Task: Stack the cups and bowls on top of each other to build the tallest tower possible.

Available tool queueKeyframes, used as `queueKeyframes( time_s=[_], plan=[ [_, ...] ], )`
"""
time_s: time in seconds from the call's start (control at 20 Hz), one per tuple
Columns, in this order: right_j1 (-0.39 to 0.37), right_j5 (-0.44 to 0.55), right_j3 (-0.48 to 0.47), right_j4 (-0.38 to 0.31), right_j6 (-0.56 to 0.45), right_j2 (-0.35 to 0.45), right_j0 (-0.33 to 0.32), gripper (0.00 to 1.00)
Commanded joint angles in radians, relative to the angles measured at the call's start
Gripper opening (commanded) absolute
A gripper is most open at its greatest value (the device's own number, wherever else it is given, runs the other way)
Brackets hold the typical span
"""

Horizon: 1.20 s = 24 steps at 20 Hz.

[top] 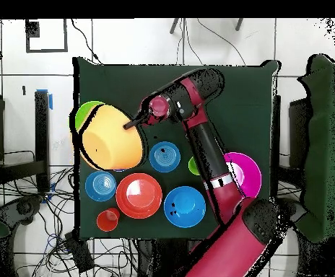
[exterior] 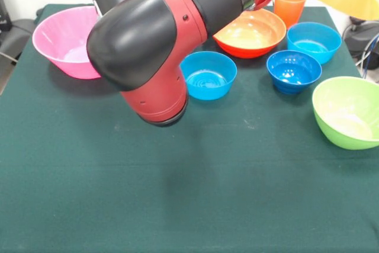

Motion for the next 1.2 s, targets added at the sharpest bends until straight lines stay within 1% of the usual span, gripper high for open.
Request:
queueKeyframes(
  time_s=[0.05,0.35,0.6,0.8,0.9,1.2],
  plan=[
    [0.002,0.162,-0.218,-0.008,-0.292,-0.093,0.059,0.00],
    [-0.017,0.202,-0.272,-0.088,-0.338,-0.116,0.065,0.00],
    [-0.016,0.241,-0.309,-0.108,-0.341,-0.113,0.073,0.00],
    [-0.017,0.240,-0.303,-0.113,-0.330,-0.105,0.071,0.00],
    [-0.031,0.226,-0.276,-0.117,-0.310,-0.099,0.058,0.00],
    [-0.071,0.283,-0.311,-0.107,-0.274,-0.100,0.066,0.00]
  ],
)
